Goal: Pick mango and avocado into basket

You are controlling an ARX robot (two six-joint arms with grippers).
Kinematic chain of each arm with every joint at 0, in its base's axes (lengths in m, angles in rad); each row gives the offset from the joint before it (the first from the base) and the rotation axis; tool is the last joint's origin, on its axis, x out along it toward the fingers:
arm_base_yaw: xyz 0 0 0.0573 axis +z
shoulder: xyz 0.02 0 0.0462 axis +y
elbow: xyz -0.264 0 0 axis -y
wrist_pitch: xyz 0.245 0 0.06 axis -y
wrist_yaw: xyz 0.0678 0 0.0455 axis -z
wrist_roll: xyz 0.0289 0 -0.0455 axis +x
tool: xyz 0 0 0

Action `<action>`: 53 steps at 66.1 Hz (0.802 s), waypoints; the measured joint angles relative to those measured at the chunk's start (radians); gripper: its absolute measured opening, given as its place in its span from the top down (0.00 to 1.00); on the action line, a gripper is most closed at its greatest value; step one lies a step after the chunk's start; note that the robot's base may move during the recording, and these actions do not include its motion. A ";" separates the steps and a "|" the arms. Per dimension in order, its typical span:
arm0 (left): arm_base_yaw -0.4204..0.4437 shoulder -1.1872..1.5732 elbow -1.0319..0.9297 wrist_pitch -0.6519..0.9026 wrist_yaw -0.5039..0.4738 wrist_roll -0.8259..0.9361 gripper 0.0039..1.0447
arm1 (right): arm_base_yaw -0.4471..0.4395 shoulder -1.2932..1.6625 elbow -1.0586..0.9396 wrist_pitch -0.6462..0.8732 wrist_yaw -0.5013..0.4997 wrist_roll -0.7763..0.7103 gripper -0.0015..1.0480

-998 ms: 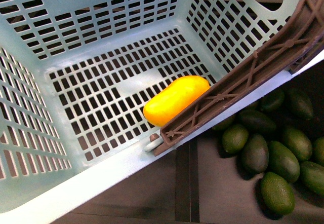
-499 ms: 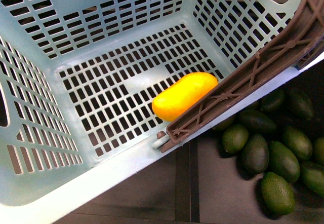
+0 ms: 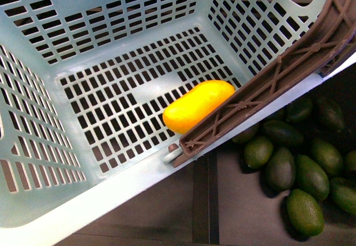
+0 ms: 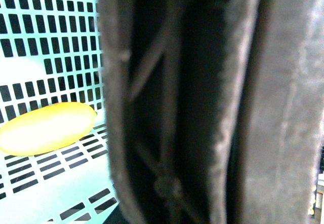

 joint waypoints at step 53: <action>0.000 0.000 0.000 0.000 -0.001 0.000 0.88 | 0.061 0.120 0.132 0.014 0.033 0.089 0.08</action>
